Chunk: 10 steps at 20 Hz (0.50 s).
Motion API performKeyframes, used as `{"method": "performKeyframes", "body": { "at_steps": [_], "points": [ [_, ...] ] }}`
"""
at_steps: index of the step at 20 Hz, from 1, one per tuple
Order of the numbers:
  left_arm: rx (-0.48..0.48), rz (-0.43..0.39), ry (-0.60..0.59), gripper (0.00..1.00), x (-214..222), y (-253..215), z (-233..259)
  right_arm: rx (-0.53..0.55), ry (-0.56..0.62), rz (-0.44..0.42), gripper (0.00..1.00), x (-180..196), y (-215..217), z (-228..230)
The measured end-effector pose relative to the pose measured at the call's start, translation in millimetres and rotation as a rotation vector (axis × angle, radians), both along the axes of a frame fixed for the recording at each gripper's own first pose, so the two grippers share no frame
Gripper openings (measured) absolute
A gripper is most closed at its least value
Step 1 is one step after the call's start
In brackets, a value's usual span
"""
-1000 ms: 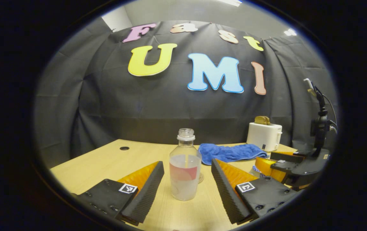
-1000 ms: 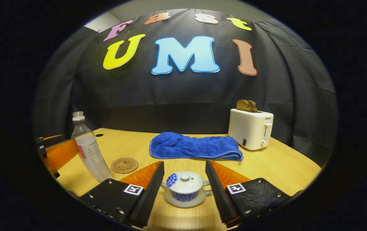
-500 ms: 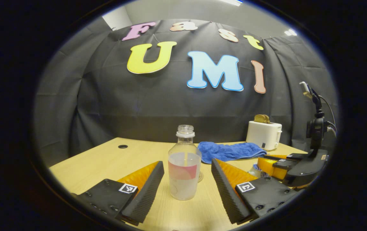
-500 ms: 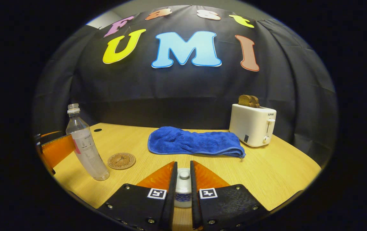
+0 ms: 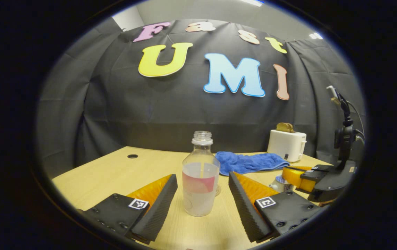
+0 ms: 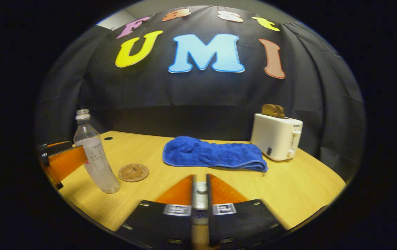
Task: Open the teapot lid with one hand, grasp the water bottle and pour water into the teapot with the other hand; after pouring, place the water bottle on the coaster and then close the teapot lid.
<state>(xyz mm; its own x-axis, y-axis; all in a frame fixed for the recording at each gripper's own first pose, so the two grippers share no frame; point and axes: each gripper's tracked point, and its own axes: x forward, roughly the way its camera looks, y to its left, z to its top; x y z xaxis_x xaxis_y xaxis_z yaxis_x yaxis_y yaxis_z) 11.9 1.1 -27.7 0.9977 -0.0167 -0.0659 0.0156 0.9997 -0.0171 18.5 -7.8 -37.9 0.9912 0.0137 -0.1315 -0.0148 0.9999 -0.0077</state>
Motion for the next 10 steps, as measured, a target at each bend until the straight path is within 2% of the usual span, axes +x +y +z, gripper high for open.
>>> {"method": "performKeyframes", "body": {
  "at_steps": [1,10],
  "points": [
    [-0.001,0.001,0.000,1.00,0,1,0,-0.007,0.003,0.001,0.04,3,2,-1],
    [0.025,0.005,0.034,1.00,11,3,-13,0.034,-0.029,0.020,0.04,-5,5,9]
  ]
}}
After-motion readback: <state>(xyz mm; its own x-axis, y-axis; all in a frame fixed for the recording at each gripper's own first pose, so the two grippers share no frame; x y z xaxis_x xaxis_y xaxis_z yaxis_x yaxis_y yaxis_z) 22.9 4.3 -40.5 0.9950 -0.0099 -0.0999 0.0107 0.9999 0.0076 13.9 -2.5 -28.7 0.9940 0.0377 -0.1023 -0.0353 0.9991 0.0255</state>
